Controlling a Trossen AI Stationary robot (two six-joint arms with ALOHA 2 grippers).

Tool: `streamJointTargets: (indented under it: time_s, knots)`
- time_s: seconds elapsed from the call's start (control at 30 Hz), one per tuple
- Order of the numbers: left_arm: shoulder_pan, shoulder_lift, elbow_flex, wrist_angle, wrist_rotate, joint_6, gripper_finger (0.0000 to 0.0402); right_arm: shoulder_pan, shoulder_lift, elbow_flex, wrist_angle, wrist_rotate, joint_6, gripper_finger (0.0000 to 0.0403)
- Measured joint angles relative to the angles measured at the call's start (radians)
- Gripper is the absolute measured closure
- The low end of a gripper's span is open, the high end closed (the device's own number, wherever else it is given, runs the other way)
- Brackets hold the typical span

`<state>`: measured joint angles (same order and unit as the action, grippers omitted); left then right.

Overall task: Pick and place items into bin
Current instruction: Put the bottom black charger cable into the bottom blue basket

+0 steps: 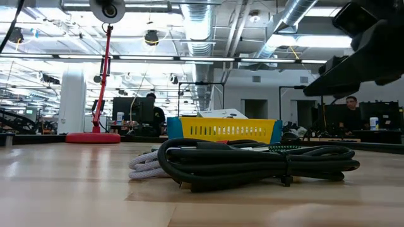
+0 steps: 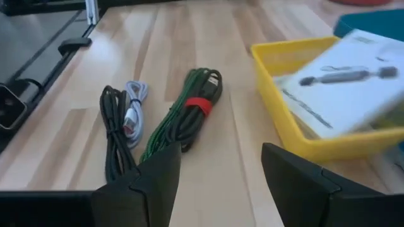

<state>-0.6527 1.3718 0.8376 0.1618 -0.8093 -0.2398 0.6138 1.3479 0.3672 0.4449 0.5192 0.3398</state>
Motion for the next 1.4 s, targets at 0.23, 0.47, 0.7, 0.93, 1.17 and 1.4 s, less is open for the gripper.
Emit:
streamJointTargets:
  time_s: [0.23,0.47,0.7,0.93,1.17,1.4]
  knots:
    - [-0.029,-0.014,-0.204,0.310,0.039,-0.022,0.0224,-0.010,0.168,0.046,0.145,-0.166,-0.016,0.0188]
    - [-0.028,-0.013,-0.265,0.331,-0.014,-0.095,0.0224,-0.001,0.274,0.125,0.095,-0.296,0.008,0.0188]
    - [-0.028,-0.013,-0.268,0.326,-0.014,-0.073,0.0224,-0.032,0.311,0.152,0.025,-0.363,0.011,0.0188]
    - [-0.028,-0.013,-0.268,0.315,-0.005,-0.079,0.0224,-0.035,0.310,0.165,0.012,-0.360,0.011,0.0188]
    - [-0.029,-0.013,-0.268,0.316,0.095,-0.085,0.0224,-0.035,0.310,0.165,-0.052,-0.313,0.113,0.0188]
    - [-0.029,-0.013,-0.268,0.320,0.210,-0.086,0.0224,-0.015,0.310,0.165,-0.048,-0.268,0.158,0.0188]
